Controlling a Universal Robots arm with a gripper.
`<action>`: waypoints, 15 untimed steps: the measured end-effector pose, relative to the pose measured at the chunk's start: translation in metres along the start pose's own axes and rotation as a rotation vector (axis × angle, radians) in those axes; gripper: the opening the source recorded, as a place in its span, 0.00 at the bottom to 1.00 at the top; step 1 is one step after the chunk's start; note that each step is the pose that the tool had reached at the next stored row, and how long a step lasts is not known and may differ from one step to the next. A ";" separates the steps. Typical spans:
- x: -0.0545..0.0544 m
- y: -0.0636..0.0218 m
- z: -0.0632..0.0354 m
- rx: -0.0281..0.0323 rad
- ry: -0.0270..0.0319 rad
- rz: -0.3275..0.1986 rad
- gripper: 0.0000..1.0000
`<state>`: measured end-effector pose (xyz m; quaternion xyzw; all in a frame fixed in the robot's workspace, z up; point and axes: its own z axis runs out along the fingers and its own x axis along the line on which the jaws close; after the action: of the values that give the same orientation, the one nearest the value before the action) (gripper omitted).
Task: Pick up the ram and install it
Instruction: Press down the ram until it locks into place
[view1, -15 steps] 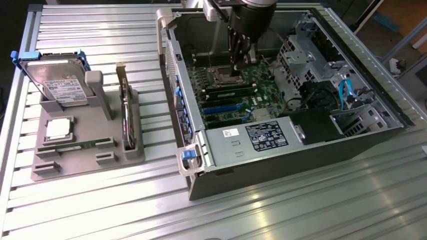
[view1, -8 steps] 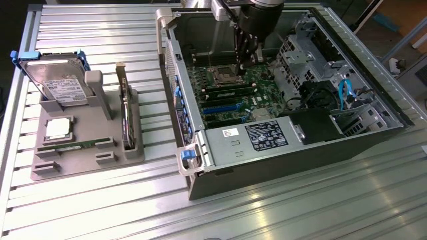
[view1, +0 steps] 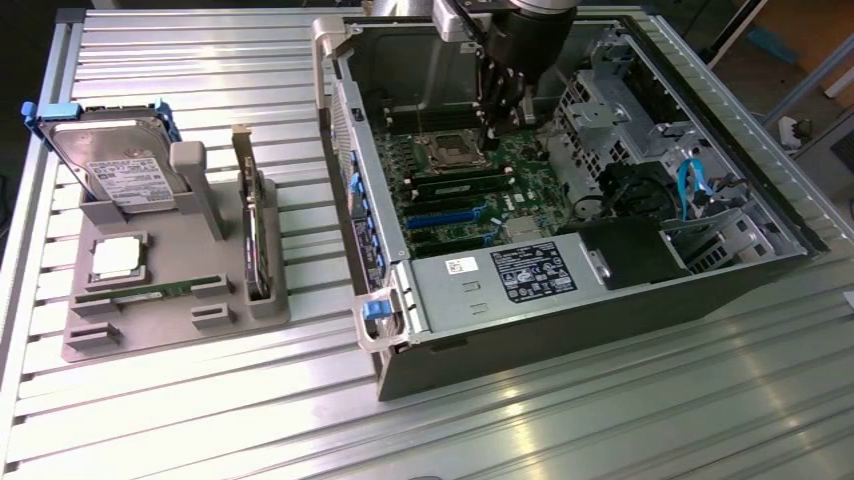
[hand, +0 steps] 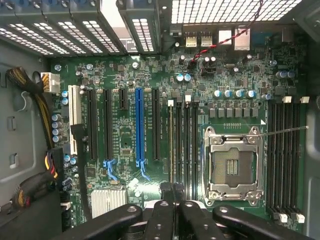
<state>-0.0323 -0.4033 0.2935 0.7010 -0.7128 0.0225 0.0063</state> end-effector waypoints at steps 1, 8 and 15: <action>0.000 -0.0001 -0.0007 -0.0001 0.0003 0.000 0.11; 0.001 -0.0003 -0.0133 0.0000 0.0004 0.000 0.11; 0.001 -0.0006 -0.0244 0.0001 0.0012 0.000 0.11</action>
<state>-0.0322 -0.4033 0.3179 0.7010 -0.7127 0.0229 0.0066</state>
